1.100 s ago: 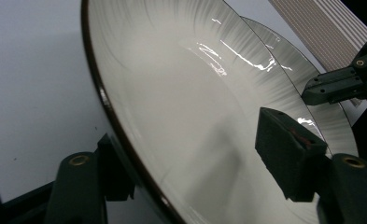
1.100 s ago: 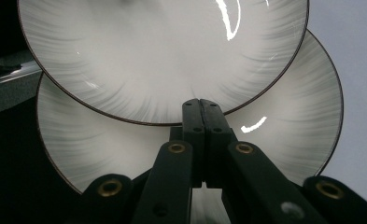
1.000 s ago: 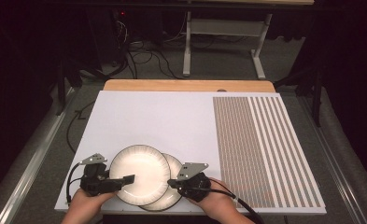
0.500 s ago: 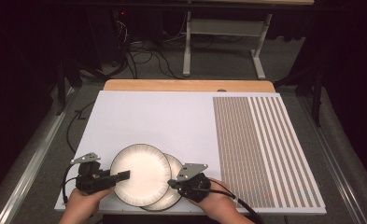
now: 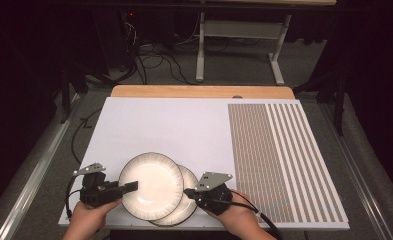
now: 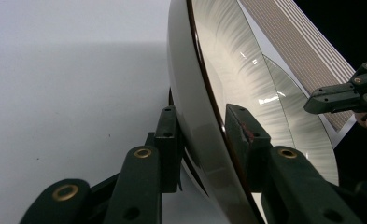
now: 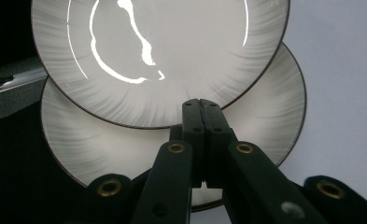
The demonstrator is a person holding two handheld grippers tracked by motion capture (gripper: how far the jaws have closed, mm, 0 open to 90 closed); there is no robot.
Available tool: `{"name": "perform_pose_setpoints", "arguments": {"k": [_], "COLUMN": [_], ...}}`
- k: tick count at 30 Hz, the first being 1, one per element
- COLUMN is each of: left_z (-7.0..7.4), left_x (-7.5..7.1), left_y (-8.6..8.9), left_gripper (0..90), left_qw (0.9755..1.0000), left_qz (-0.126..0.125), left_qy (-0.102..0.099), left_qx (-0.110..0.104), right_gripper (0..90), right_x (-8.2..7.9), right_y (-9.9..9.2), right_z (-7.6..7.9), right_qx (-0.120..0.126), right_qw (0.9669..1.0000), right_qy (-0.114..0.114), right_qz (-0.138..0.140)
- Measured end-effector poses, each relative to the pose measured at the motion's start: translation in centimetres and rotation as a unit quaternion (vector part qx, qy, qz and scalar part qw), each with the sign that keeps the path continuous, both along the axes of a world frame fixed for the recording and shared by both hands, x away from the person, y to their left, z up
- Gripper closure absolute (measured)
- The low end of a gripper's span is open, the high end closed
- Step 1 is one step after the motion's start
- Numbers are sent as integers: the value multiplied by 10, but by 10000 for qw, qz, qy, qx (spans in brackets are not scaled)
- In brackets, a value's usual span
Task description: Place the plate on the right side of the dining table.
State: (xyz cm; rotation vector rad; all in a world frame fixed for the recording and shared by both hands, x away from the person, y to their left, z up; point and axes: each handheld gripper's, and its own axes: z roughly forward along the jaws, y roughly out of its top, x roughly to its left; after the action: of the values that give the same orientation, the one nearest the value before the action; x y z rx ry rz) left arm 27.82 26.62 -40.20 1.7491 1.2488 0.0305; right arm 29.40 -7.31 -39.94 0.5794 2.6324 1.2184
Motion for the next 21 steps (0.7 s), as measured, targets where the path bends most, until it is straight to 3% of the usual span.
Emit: {"name": "perform_pose_setpoints", "arguments": {"k": [12, 19, 21], "left_z": [4, 7, 8], "left_x": [-3, -6, -7], "left_y": [-1, -3, -4], "left_gripper": [706, 752, 765], "left_qw": [9999, 9991, 9987], "left_qz": [5, -59, -63], "left_qy": [-150, -404, -481], "left_qx": [-20, -132, -150], "right_gripper": [861, 746, 654], "right_x": [3, 5, 7], "right_y": [-23, -40, -50], "right_z": [9, 17, 21], "right_qx": [163, 288, 388], "right_qw": [9995, 9976, 9959], "right_qy": [-109, -251, -381], "right_qz": [-265, -573, -718]}}
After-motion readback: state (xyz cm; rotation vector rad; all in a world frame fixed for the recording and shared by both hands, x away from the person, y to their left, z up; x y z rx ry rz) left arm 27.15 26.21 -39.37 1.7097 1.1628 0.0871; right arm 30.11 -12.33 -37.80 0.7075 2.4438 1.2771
